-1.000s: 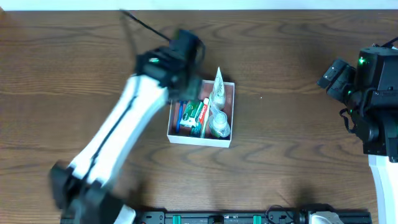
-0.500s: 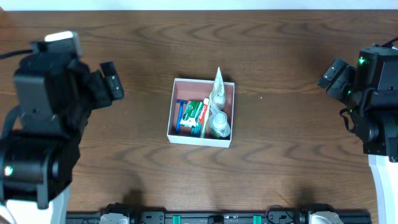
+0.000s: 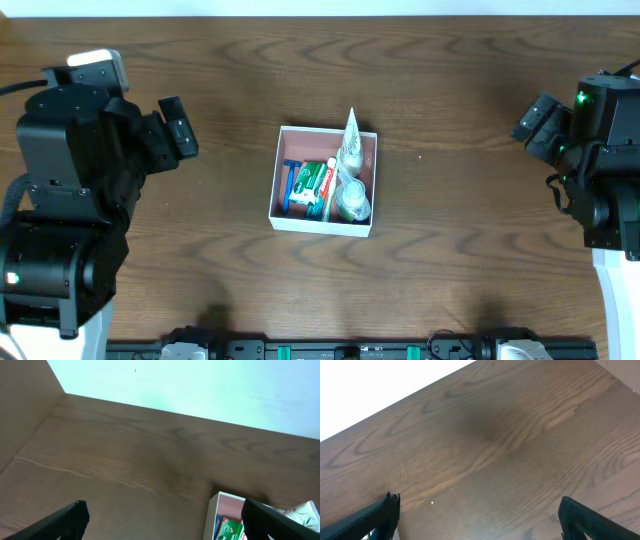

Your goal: Pack container

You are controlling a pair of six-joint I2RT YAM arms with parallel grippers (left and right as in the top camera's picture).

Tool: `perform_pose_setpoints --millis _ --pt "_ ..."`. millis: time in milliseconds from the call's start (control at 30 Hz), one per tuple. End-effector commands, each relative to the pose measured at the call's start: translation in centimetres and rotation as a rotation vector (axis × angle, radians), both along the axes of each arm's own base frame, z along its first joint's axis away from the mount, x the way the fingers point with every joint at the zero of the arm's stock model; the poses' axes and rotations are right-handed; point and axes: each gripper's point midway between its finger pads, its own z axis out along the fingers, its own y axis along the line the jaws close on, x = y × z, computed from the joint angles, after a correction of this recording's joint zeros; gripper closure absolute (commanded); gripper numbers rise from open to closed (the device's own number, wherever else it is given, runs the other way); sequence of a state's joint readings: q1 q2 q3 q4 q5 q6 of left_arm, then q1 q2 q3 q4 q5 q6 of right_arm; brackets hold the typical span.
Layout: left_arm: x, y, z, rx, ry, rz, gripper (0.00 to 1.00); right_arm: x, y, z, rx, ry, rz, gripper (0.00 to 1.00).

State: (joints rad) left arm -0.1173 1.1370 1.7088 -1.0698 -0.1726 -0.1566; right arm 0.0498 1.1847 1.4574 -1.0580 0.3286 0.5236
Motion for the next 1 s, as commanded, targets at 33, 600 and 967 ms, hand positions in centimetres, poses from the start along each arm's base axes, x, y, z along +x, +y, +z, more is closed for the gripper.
perform_pose_setpoints --millis 33,600,967 --pt "0.0 0.5 0.2 0.012 -0.004 0.018 0.02 0.0 -0.3 0.2 0.007 -0.007 -0.019 0.01" --pt "0.0 0.5 0.2 0.012 -0.004 0.018 0.02 -3.9 1.1 2.8 -0.203 -0.236 0.251 0.01" --pt "0.0 0.5 0.2 0.012 -0.004 0.018 0.02 -9.5 1.6 -10.1 -0.206 -0.222 0.314 0.01"
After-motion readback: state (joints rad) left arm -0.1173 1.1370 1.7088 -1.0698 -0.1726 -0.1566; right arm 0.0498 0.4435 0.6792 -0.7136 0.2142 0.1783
